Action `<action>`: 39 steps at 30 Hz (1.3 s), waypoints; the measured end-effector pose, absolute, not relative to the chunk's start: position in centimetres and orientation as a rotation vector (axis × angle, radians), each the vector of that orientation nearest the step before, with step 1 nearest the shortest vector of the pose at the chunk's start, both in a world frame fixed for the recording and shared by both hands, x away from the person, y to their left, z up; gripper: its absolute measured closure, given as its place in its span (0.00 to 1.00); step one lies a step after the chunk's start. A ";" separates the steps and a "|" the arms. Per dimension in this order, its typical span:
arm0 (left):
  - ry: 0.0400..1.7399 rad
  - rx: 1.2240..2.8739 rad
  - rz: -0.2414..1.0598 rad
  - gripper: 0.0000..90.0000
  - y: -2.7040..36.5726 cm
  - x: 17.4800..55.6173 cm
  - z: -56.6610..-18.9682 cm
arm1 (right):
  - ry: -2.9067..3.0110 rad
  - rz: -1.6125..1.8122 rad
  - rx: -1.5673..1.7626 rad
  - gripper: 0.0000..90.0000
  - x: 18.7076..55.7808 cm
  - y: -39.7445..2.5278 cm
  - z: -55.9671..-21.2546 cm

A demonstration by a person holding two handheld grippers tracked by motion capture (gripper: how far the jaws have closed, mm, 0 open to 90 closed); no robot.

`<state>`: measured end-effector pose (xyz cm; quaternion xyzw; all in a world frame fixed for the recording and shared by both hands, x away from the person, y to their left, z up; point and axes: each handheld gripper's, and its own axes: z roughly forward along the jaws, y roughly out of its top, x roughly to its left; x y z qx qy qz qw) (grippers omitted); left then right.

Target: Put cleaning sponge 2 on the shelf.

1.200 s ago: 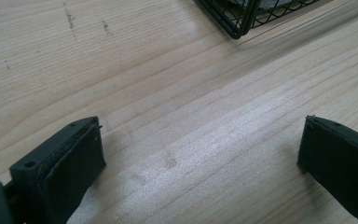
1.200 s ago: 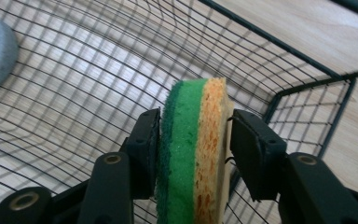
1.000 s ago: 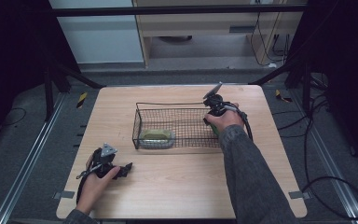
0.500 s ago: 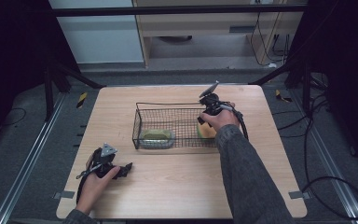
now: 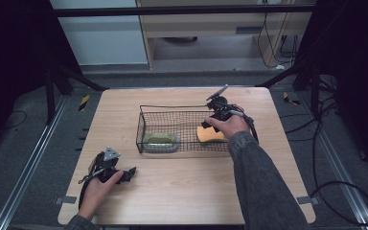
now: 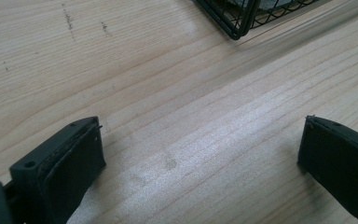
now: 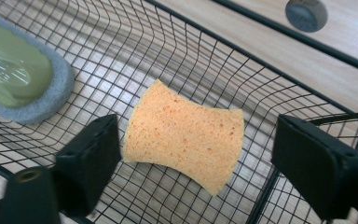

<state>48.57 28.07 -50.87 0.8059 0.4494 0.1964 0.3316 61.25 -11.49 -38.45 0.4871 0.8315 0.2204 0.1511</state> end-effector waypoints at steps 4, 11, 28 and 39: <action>1.173 2.104 0.515 0.00 28.1 48.6 -50.9 | 2.349 0.717 1.379 0.08 60.3 -12.2 -38.2; 1.173 2.107 0.513 0.00 28.1 48.6 -50.9 | 2.250 0.817 1.368 0.10 58.2 -15.0 -38.1; 1.173 2.105 0.513 0.00 28.0 48.7 -50.9 | 2.103 0.850 1.335 0.13 51.7 -23.4 -40.1; 1.173 2.106 0.513 0.00 28.0 48.7 -50.9 | 2.070 0.842 1.368 0.14 50.4 -25.8 -44.2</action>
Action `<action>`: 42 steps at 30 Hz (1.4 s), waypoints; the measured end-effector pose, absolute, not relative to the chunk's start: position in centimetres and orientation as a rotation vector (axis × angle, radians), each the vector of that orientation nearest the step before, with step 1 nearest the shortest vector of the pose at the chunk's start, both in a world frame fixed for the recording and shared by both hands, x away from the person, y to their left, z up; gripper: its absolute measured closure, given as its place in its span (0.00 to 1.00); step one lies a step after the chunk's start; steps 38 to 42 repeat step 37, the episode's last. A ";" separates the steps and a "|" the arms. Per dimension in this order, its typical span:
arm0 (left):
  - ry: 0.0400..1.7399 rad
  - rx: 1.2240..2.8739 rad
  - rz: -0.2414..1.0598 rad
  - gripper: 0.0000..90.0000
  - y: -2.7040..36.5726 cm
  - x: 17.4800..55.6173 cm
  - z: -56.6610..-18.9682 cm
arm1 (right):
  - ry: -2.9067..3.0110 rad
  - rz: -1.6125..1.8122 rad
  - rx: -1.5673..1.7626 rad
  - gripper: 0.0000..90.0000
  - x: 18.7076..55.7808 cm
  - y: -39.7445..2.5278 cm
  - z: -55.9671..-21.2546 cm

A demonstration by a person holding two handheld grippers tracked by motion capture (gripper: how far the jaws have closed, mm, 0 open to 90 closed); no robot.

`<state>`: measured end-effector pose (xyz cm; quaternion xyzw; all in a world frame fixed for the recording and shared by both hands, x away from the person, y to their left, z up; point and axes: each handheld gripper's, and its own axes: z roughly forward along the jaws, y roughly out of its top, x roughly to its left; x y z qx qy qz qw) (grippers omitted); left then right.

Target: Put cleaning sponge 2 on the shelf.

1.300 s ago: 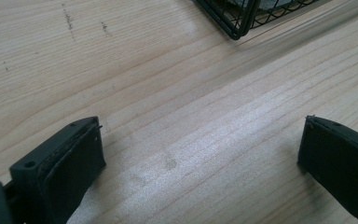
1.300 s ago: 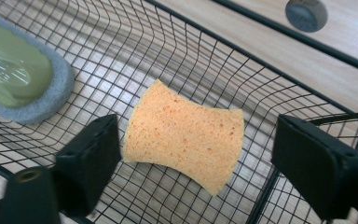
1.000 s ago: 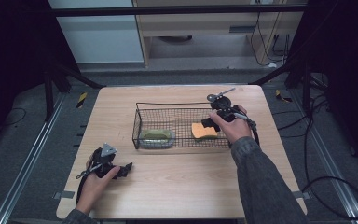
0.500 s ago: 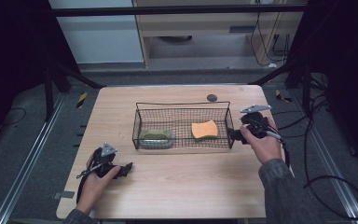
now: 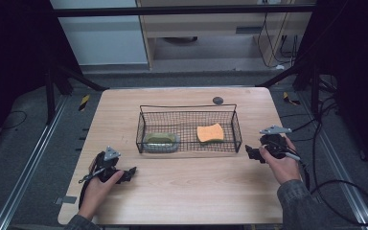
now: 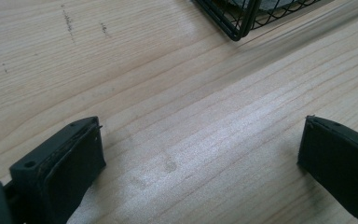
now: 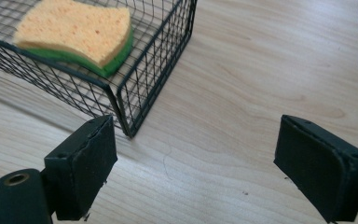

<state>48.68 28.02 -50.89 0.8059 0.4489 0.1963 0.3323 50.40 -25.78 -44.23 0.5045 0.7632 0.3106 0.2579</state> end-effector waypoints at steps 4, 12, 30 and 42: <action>1.171 2.109 0.513 0.00 28.0 48.7 -50.9 | 2.071 0.831 1.393 0.14 50.5 -26.0 -46.0; 1.172 2.106 0.513 0.00 28.0 48.7 -50.9 | 2.051 0.831 1.477 0.15 51.4 -26.7 -48.7; 1.171 2.110 0.514 0.00 28.0 48.7 -50.9 | 1.937 0.846 1.568 0.07 51.9 -27.7 -51.2; 1.169 2.108 0.511 0.00 28.0 48.8 -50.9 | 1.920 0.822 1.596 0.02 51.9 -27.4 -51.2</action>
